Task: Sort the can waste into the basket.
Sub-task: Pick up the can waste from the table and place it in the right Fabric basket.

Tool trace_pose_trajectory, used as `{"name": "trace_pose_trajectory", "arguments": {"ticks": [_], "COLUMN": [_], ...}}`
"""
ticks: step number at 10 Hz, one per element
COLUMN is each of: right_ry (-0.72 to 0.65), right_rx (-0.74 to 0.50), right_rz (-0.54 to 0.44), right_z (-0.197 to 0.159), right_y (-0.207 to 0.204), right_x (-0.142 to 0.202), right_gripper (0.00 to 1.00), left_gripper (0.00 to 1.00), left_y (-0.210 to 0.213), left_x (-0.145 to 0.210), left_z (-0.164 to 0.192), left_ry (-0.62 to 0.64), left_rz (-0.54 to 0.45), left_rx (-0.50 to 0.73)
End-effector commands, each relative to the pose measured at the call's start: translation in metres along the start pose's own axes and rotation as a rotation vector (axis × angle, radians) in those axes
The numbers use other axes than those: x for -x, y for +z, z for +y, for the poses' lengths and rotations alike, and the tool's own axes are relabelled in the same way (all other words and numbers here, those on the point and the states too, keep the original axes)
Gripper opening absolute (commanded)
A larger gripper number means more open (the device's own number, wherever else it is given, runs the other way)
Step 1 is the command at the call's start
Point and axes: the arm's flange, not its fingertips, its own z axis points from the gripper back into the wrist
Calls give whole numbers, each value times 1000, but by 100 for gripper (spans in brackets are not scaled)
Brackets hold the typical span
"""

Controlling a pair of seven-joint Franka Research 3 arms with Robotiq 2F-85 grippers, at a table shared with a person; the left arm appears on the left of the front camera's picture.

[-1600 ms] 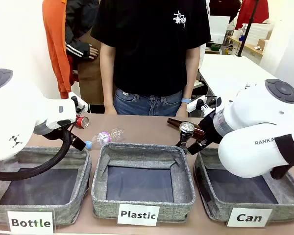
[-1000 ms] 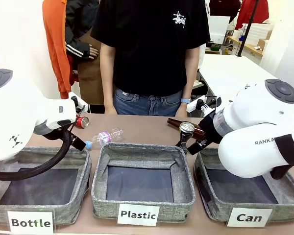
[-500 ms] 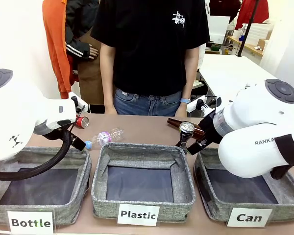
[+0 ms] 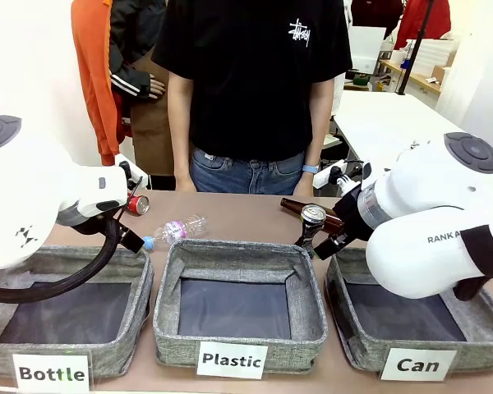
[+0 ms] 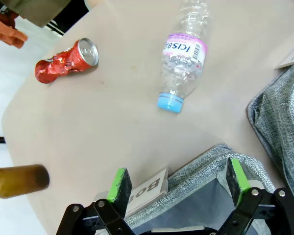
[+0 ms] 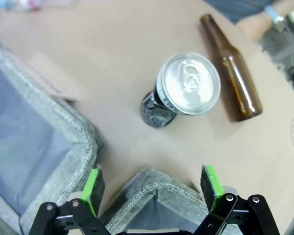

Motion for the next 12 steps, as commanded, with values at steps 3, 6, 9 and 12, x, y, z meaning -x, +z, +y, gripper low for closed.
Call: {"name": "trace_pose_trajectory", "arguments": {"ticks": [3, 6, 9, 12], "right_ry": [-33, -149, -426, -375], "right_rx": [2, -106, -318, -290], "right_rz": [32, 142, 210, 203], "right_z": [-3, -14, -38, -35], "right_y": [8, 71, 125, 129], "right_x": [-3, -10, 0, 5], "right_gripper": [100, 100, 100, 100], "left_gripper": [100, 100, 100, 100], "left_y": [11, 71, 123, 115], "left_x": [-6, -27, -71, -43], "left_z": [-3, -7, 5, 5], "left_ry": [7, -29, 96, 20], "left_rz": [46, 168, 514, 365], "left_rx": [2, -121, -97, -124]}}
